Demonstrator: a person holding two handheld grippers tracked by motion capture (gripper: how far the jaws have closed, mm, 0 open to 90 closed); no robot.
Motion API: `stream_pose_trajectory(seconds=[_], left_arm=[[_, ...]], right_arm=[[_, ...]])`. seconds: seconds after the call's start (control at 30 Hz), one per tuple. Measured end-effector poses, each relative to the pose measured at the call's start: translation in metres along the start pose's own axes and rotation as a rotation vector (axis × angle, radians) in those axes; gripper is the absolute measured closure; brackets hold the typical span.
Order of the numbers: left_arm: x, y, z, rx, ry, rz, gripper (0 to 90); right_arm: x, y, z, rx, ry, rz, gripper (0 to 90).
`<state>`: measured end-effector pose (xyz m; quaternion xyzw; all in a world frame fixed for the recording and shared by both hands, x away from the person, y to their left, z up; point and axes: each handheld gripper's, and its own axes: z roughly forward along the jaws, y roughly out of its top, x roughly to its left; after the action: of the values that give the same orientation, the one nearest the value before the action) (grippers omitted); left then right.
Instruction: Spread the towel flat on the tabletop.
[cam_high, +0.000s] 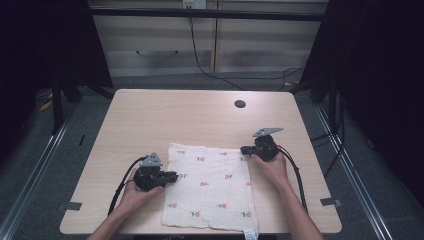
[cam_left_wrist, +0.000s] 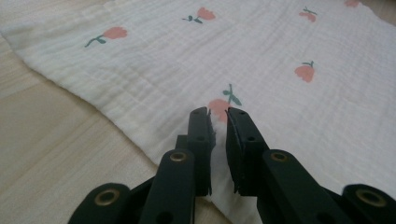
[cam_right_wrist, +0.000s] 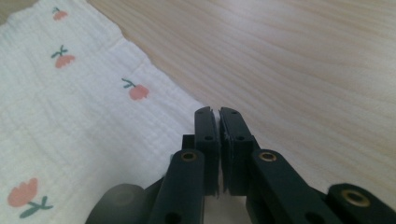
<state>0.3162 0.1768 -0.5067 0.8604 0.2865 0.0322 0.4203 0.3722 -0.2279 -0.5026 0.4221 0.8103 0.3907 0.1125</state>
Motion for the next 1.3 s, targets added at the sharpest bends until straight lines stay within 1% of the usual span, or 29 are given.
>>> stream_pose_trajectory(seconds=[0.1, 0.13, 0.17, 0.2, 0.23, 0.27, 0.33, 0.4, 0.43, 0.47, 0.5, 0.53, 0.57, 0.67, 0.73, 0.77, 0.83, 0.87, 0.9, 0.93, 1.0, 1.07, 1.1, 1.13, 1.17, 1.2, 1.23, 1.27, 1.3], left_arm=[[-0.002, 0.001, -0.002, 0.010, 0.019, 0.006, 77.9], [-0.002, 0.003, -0.003, 0.005, 0.016, 0.008, 75.0], [-0.002, 0.006, -0.006, -0.007, 0.007, 0.008, 72.4], [0.000, 0.010, -0.009, -0.031, -0.003, 0.003, 68.9], [0.002, 0.015, -0.012, -0.039, -0.011, 0.004, 65.2], [0.003, 0.018, -0.015, -0.049, -0.003, 0.001, 64.0], [0.012, 0.027, -0.020, -0.084, 0.006, -0.011, 60.8], [0.022, 0.036, -0.024, -0.108, 0.028, -0.029, 57.8], [0.030, 0.039, -0.025, -0.125, 0.041, -0.043, 57.0], [0.036, 0.043, -0.025, -0.126, 0.066, -0.062, 55.7], [0.041, 0.045, -0.026, -0.146, 0.085, -0.082, 53.1], [0.045, 0.048, -0.026, -0.152, 0.077, -0.093, 52.3], [0.049, 0.051, -0.025, -0.155, 0.060, -0.103, 52.3], [0.061, 0.056, -0.018, -0.141, 0.067, -0.105, 52.5], [0.072, 0.054, -0.012, -0.141, 0.080, -0.136, 53.7], [0.078, 0.052, -0.010, -0.134, 0.089, -0.151, 55.8], [0.085, 0.052, -0.007, -0.126, 0.112, -0.165, 57.4], [0.089, 0.052, -0.006, -0.133, 0.110, -0.174, 59.2], [0.091, 0.051, -0.004, -0.134, 0.111, -0.179, 61.0], [0.092, 0.051, -0.001, -0.117, 0.114, -0.164, 61.1], [0.095, 0.050, 0.005, -0.098, 0.108, -0.164, 61.6], [0.098, 0.049, 0.010, -0.090, 0.112, -0.181, 61.8], [0.099, 0.048, 0.012, -0.095, 0.118, -0.189, 61.8], [0.101, 0.047, 0.014, -0.097, 0.109, -0.201, 61.8], [0.102, 0.045, 0.015, -0.107, 0.115, -0.212, 61.9], [0.102, 0.044, 0.017, -0.104, 0.132, -0.215, 62.4], [0.102, 0.043, 0.019, -0.087, 0.125, -0.205, 62.5], [0.103, 0.041, 0.022, -0.067, 0.139, -0.193, 62.6], [0.103, 0.040, 0.024, -0.066, 0.144, -0.194, 62.5]], right_arm=[[0.000, 0.002, -0.005, -0.021, 0.003, 0.008, 86.5], [0.001, 0.002, -0.006, -0.024, 0.007, 0.011, 86.4], [0.002, 0.002, -0.006, -0.024, 0.004, 0.009, 86.5], [0.002, 0.002, -0.006, -0.023, 0.002, 0.010, 86.4], [0.003, 0.002, -0.005, -0.024, 0.008, 0.012, 86.5], [0.004, 0.003, -0.005, -0.022, 0.009, 0.011, 86.4], [0.004, 0.003, -0.005, -0.025, 0.013, 0.013, 86.4], [0.004, 0.003, -0.004, -0.023, 0.017, 0.014, 86.4], [0.004, 0.003, -0.004, -0.022, 0.017, 0.013, 86.4], [0.004, 0.003, -0.004, -0.021, 0.017, 0.015, 86.4], [0.004, 0.003, -0.004, -0.021, 0.018, 0.014, 86.3], [0.004, 0.003, -0.004, -0.023, 0.020, 0.019, 86.3], [0.004, 0.003, -0.004, -0.024, 0.022, 0.018, 86.3], [0.005, 0.003, -0.004, -0.027, 0.021, 0.017, 86.3], [0.004, 0.003, -0.005, -0.029, 0.024, 0.018, 86.2], [0.005, 0.003, -0.005, -0.028, 0.024, 0.018, 86.2], [0.005, 0.003, -0.005, -0.022, 0.020, 0.020, 86.1], [0.005, 0.003, -0.005, -0.019, 0.022, 0.018, 86.1], [0.005, 0.002, -0.004, -0.021, 0.025, 0.012, 86.1], [0.005, 0.002, -0.004, -0.019, 0.027, 0.012, 86.1], [0.004, 0.002, -0.004, -0.021, 0.029, 0.013, 86.1], [0.004, 0.002, -0.004, -0.022, 0.028, 0.016, 86.0], [0.004, 0.002, -0.004, -0.020, 0.028, 0.017, 86.1], [0.004, 0.001, -0.004, -0.015, 0.027, 0.020, 86.1], [0.005, 0.001, -0.004, -0.015, 0.027, 0.020, 86.0], [0.005, 0.001, -0.004, -0.015, 0.026, 0.019, 86.0], [0.005, 0.001, -0.004, -0.016, 0.028, 0.020, 86.0], [0.005, 0.001, -0.003, -0.016, 0.027, 0.021, 85.9], [0.004, 0.001, -0.003, -0.015, 0.029, 0.023, 85.9]])
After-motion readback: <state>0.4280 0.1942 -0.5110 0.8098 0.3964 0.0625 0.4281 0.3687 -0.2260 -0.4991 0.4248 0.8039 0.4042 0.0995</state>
